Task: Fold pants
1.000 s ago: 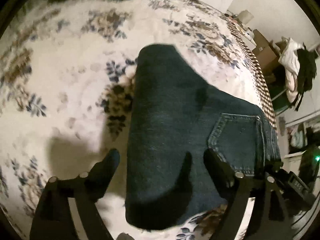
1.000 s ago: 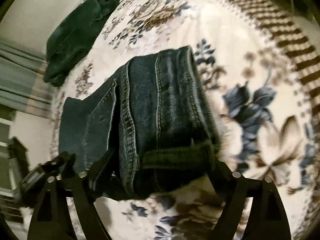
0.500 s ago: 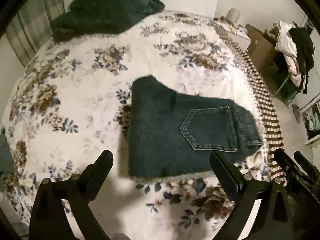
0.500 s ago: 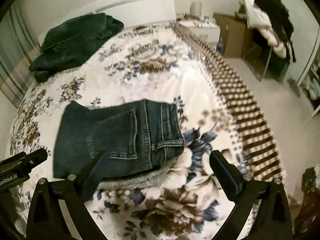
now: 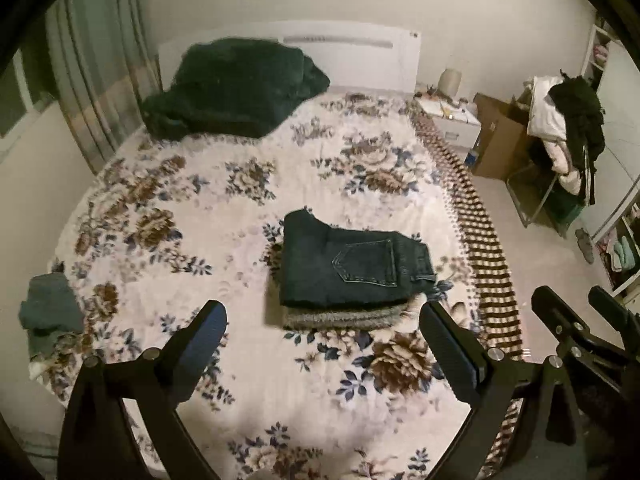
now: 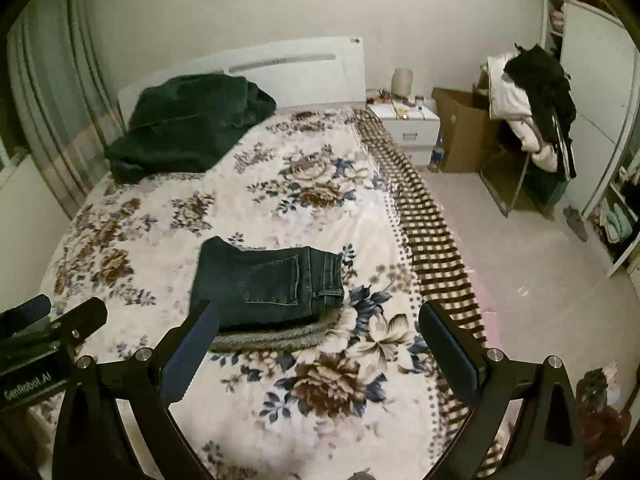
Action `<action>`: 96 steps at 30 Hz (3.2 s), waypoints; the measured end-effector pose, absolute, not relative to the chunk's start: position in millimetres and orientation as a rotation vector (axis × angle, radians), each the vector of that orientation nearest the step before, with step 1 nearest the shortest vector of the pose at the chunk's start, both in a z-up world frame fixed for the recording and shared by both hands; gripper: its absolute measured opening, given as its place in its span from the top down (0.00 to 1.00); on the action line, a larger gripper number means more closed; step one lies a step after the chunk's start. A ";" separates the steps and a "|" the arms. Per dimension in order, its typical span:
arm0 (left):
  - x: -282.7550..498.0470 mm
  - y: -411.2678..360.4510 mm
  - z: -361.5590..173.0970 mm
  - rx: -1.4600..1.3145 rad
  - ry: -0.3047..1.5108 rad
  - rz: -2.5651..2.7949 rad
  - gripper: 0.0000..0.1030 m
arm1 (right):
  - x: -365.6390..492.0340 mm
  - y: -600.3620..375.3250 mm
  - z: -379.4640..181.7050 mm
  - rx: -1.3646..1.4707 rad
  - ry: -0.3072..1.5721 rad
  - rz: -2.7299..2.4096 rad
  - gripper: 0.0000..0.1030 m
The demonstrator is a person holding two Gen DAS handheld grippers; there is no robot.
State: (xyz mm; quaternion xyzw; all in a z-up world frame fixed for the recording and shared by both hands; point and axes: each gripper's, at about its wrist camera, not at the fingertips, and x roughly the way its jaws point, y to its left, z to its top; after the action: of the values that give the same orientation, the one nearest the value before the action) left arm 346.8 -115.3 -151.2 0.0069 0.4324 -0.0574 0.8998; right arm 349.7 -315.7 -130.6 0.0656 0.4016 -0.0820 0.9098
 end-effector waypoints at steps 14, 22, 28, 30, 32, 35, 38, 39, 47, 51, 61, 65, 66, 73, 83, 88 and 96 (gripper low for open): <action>222.4 -113.9 -53.9 -0.010 0.726 -0.022 0.04 | 197.4 -311.4 12.6 0.085 0.695 -0.104 0.01; 189.3 -117.3 -50.5 -0.009 0.726 -0.012 0.00 | 155.3 -315.2 36.4 0.063 0.692 -0.102 0.00; 179.5 -109.3 -48.8 -0.001 0.734 -0.001 0.00 | 148.8 -315.6 44.7 0.059 0.692 -0.122 0.00; 178.0 -105.0 -47.7 0.004 0.735 -0.003 0.00 | 150.2 -314.4 46.2 0.054 0.690 -0.132 0.00; 177.0 -103.4 -47.1 0.010 0.735 -0.001 0.00 | 148.8 -312.6 49.1 0.058 0.693 -0.141 0.00; 171.7 -97.5 -45.4 0.017 0.725 -0.003 0.00 | 149.3 -308.5 50.3 0.063 0.689 -0.143 0.00; 168.9 -94.1 -45.1 0.017 0.724 -0.003 0.00 | 147.7 -305.3 51.1 0.069 0.695 -0.148 0.00; 167.9 -92.4 -44.5 0.016 0.724 -0.003 0.00 | 147.6 -304.4 51.3 0.070 0.697 -0.148 0.00; 164.6 -90.5 -42.5 0.016 0.728 -0.009 0.00 | 142.8 -297.8 51.4 0.055 0.704 -0.162 0.00; 162.1 -89.2 -40.7 0.021 0.725 -0.011 0.00 | 140.1 -294.9 50.8 0.054 0.707 -0.162 0.00; 159.1 -84.2 -38.4 0.023 0.730 -0.019 0.00 | 134.2 -290.6 48.2 0.055 0.711 -0.152 0.00; 158.7 -83.0 -38.0 0.024 0.726 -0.020 0.00 | 131.7 -287.8 48.2 0.055 0.711 -0.147 0.00; 158.4 -82.7 -37.7 0.024 0.724 -0.021 0.00 | 132.8 -288.2 47.8 0.055 0.712 -0.145 0.00; 156.1 -78.9 -35.1 0.025 0.714 -0.016 0.00 | 132.0 -283.8 47.3 0.050 0.714 -0.137 0.00; 154.9 -76.1 -31.7 0.022 0.704 -0.012 0.00 | 127.3 -277.7 49.6 0.054 0.710 -0.130 0.00; 152.0 -78.7 -30.5 0.029 0.692 -0.007 0.00 | 126.0 -277.3 52.7 0.055 0.704 -0.126 0.00; 150.0 -80.0 -29.4 0.032 0.692 -0.002 0.00 | 126.1 -278.6 56.9 0.055 0.705 -0.119 0.00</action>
State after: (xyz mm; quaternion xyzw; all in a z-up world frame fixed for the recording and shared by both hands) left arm 150.0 -80.0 -29.4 0.0155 0.3393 -0.0008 0.9405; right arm 126.1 -278.6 56.9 0.0271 0.3452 -0.0581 0.9363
